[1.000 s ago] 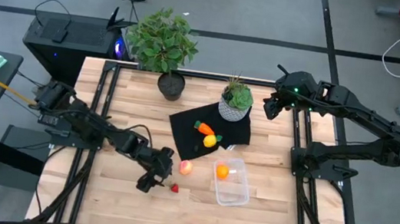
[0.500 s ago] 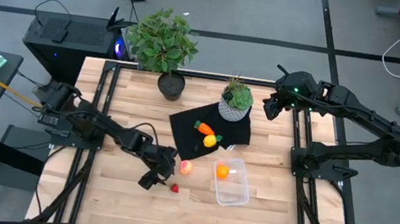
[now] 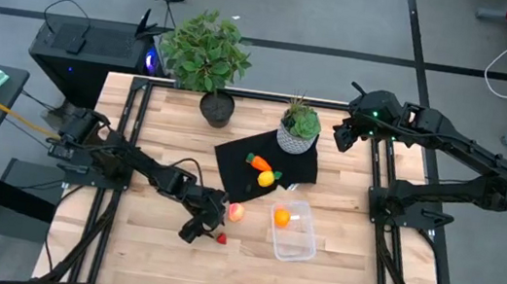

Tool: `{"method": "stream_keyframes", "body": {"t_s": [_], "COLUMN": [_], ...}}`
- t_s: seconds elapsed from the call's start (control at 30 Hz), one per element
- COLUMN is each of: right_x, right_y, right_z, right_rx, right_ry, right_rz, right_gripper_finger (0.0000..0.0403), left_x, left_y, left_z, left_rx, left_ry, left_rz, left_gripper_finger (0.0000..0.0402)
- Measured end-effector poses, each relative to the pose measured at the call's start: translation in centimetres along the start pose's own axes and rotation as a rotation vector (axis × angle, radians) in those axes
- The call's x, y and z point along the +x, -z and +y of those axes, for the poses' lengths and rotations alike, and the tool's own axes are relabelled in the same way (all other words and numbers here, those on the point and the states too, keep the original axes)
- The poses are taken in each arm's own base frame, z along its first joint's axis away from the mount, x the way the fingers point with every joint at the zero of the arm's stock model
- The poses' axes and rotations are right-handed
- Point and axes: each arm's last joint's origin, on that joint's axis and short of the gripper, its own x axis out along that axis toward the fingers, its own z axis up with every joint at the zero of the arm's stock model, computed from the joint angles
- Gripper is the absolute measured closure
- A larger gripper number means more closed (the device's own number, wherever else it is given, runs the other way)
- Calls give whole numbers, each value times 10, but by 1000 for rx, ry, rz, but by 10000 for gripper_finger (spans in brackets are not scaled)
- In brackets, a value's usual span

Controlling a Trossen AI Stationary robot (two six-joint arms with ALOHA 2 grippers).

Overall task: Pick and placing Produce into tupperware
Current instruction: Put the strawberry into the transparent bin

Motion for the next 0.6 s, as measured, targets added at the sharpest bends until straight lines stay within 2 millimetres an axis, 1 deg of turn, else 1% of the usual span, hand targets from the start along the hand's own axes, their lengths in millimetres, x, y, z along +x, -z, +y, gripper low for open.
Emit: {"method": "stream_keyframes", "body": {"t_s": [0.3,0.6], "right_x": [0,0], "right_y": [0,0], "right_z": [0,0], "right_rx": [1,1], "right_ry": [-1,-1], "right_rz": [-4,-4], "right_gripper_finger": [208,208], "left_x": [6,8], "left_y": [4,4], "left_z": [0,0], "left_rx": [-5,4], "left_ry": [43,45], "left_rz": [12,7], "left_gripper_finger": [178,212]}}
